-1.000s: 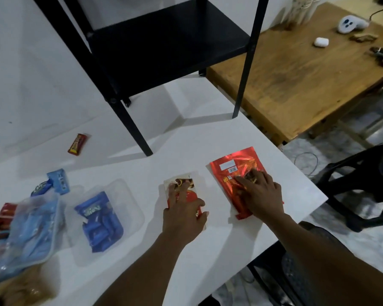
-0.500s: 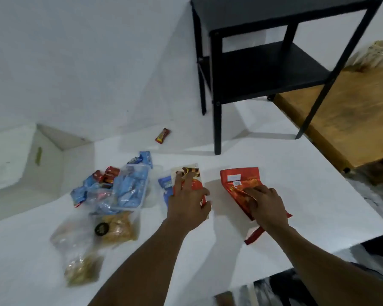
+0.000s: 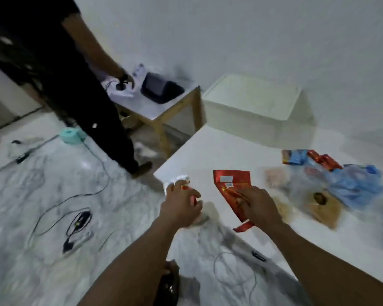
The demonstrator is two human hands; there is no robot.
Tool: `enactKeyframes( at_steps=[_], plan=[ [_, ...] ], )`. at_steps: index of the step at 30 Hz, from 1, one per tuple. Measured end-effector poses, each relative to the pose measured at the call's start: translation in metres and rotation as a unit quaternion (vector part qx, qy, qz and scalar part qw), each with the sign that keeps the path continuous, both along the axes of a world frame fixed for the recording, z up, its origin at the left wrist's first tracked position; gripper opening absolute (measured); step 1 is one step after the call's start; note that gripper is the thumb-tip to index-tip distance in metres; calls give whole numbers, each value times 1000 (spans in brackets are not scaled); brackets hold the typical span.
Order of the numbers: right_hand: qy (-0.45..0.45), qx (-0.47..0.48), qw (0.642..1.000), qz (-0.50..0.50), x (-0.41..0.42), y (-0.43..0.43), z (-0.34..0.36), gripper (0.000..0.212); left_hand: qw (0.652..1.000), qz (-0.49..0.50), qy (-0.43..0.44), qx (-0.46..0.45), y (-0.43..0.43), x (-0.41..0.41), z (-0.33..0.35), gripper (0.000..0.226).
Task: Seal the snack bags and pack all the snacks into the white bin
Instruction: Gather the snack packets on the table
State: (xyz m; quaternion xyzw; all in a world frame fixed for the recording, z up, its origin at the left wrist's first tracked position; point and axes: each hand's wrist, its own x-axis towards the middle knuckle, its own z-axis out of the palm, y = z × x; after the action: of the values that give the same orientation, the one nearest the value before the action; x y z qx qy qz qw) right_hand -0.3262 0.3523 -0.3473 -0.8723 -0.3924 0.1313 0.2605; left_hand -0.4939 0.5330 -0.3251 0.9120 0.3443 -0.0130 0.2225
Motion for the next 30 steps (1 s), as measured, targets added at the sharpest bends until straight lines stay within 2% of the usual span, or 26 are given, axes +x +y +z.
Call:
enactKeyframes(
  at_steps=[2,4,8,10,13,16,20,24,27,29,30],
  plan=[
    [83,-5,993,82,-59,67,-11,35,994,92,20,-48,37,-76,-15,39],
    [173,-57,973,143,-116,118,-37,30,978,183,25,-101,56,-144,-39,38],
    [294,-186,912,218,-203,166,-138,16,892,367,2,-263,51,-237,-120,16],
    [348,-246,879,214,-233,172,-206,20,840,435,-10,-324,42,-263,-179,20],
    [398,-319,840,183,-259,181,-315,36,759,524,-32,-385,34,-283,-275,21],
    [423,-338,825,159,-277,198,-410,23,694,579,-64,-422,37,-292,-370,20],
    [456,-347,810,121,-289,222,-504,15,633,633,-96,-435,48,-292,-469,22],
    [423,-379,816,114,-294,238,-553,21,603,646,-121,-452,50,-291,-523,29],
    [428,-410,800,95,-295,243,-554,21,578,659,-125,-465,48,-289,-534,38],
    [425,-416,798,99,-291,240,-543,13,576,658,-123,-469,47,-290,-528,30],
    [424,-411,800,102,-288,239,-536,14,586,650,-120,-468,48,-291,-520,24]
  ],
)
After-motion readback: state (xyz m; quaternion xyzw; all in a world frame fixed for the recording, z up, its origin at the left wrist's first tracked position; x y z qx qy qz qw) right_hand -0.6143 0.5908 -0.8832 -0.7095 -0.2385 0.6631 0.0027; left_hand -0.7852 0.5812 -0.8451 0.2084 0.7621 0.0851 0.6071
